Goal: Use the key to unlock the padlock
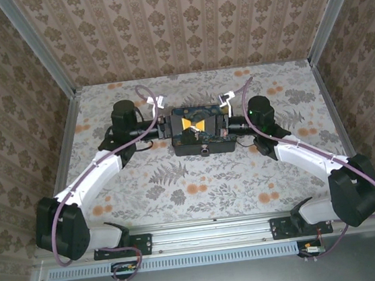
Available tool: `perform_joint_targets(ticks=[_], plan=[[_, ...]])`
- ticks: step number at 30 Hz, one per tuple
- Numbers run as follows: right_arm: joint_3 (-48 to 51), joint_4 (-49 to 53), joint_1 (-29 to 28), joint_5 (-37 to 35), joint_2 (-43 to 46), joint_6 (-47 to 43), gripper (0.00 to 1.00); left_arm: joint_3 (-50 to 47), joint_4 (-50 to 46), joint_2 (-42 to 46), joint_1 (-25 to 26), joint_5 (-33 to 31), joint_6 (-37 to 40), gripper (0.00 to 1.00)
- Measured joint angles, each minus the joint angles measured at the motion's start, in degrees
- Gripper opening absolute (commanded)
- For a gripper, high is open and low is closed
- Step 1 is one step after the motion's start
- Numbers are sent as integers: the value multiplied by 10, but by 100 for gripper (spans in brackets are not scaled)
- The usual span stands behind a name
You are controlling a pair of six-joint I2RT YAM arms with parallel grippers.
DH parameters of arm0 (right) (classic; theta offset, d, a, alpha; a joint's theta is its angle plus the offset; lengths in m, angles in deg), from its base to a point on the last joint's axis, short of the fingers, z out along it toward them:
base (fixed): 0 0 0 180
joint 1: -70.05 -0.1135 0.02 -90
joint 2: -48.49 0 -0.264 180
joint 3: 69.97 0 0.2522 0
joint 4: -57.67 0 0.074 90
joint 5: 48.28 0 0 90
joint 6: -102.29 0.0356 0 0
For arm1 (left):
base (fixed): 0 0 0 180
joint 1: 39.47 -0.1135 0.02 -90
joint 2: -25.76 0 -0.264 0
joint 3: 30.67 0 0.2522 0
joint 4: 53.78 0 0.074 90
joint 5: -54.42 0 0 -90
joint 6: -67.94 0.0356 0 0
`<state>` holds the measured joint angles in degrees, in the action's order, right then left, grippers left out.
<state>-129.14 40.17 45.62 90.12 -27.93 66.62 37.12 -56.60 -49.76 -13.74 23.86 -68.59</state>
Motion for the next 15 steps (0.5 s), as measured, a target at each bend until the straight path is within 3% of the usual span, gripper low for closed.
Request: perform_joint_targets(ticks=[4, 6, 10, 15], plan=[[5, 53, 24, -7, 14, -23, 0, 14, -94, 8, -22, -37, 56, 53], [6, 87, 42, -14, 24, -36, 0, 44, -187, 8, -15, -87, 126, 47], [7, 176, 103, -21, 56, -64, 0, 112, -348, 0, 84, -283, 334, 51], [9, 290, 204, -36, 104, -87, 0, 127, -427, -53, 223, -449, 605, 57]])
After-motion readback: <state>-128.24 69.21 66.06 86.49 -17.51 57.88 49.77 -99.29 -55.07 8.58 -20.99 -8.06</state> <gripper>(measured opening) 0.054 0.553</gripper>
